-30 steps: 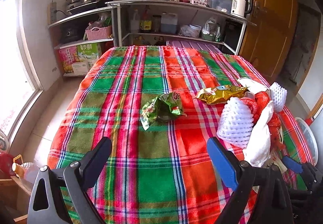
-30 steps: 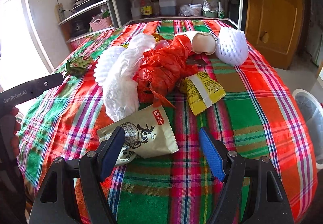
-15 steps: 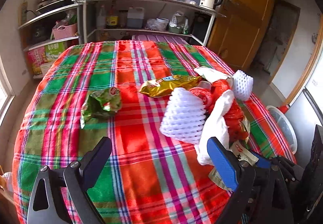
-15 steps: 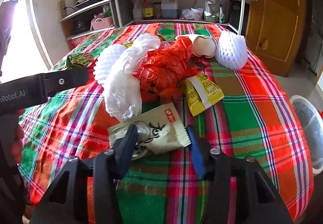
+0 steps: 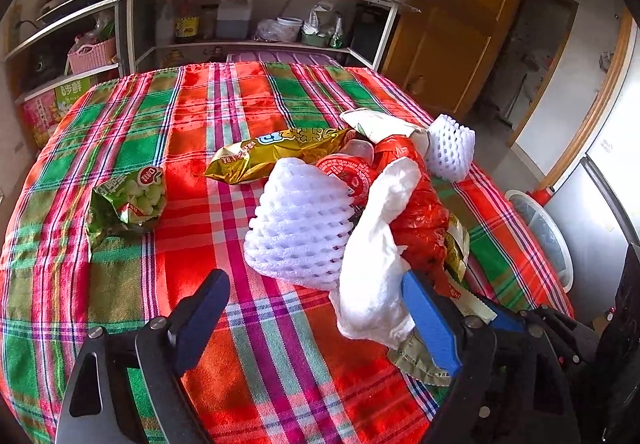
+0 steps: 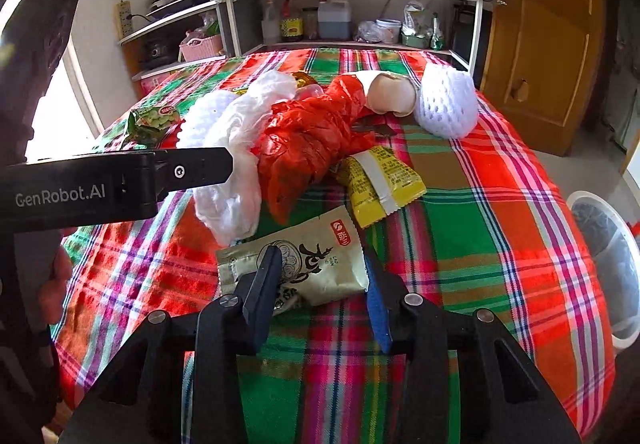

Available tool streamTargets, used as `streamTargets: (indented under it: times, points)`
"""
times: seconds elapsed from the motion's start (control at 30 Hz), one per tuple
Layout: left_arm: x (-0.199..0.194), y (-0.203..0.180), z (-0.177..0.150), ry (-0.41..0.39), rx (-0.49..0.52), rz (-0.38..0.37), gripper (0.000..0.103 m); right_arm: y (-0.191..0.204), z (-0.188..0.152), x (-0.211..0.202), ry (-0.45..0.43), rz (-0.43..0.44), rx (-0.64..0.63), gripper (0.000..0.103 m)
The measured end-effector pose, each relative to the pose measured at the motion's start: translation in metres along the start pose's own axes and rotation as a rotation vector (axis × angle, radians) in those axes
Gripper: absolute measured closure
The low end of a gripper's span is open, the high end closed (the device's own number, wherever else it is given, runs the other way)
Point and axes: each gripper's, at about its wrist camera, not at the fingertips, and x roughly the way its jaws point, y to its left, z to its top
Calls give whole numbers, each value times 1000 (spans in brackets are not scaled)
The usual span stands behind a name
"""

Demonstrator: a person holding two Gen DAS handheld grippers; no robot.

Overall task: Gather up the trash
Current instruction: 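Grasp the beige snack packet with the right tool while the left tool grasps the white plastic bag, then carry the beige packet and white bag in both tools over the white trash bin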

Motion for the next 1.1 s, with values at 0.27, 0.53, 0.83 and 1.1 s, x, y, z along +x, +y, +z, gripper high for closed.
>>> streamTargets:
  times: [0.27, 0.53, 0.83, 1.1]
  points:
    - [5, -11, -3, 24, 13, -31, 15, -26, 1, -3, -4, -39, 45, 63]
    - [17, -18, -5, 48, 27, -19, 30, -34, 2, -2, -6, -43, 56, 63]
    - [19, -21, -4, 53, 35, -24, 57, -35, -1, -2, -7, -40, 63, 63]
    - [17, -24, -6, 46, 40, -31, 79, -36, -1, -2, -8, -38, 67, 63]
